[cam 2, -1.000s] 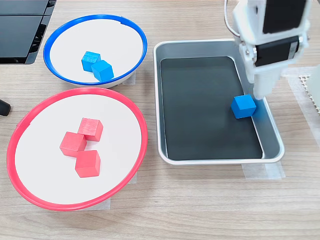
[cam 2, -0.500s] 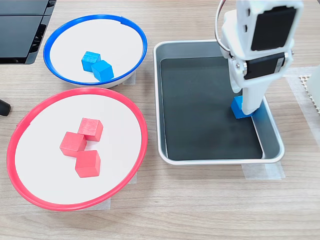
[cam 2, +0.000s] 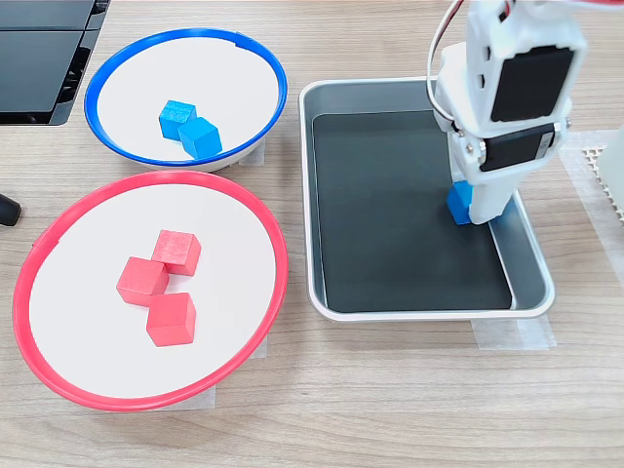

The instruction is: Move six blocks tray to matching dishes

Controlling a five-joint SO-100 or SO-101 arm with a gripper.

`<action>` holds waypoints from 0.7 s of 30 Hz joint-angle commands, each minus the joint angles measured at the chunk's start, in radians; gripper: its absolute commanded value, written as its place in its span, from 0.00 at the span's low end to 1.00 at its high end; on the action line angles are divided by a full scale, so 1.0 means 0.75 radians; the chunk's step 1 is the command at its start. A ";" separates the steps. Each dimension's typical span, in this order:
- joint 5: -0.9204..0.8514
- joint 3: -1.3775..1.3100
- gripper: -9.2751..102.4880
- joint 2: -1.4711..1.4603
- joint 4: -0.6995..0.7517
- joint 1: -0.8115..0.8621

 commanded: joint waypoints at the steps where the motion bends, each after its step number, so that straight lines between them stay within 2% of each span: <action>1: 0.029 -0.041 0.08 0.010 0.055 -0.004; 6: 0.250 -0.399 0.08 0.037 0.354 -0.029; 9: 0.589 -0.724 0.08 0.022 0.385 -0.018; 13: 0.890 -0.908 0.08 -0.029 0.018 0.090; 17: 1.010 -0.824 0.08 -0.241 -0.618 0.207; 21: 1.029 -0.822 0.08 -0.456 -0.898 0.237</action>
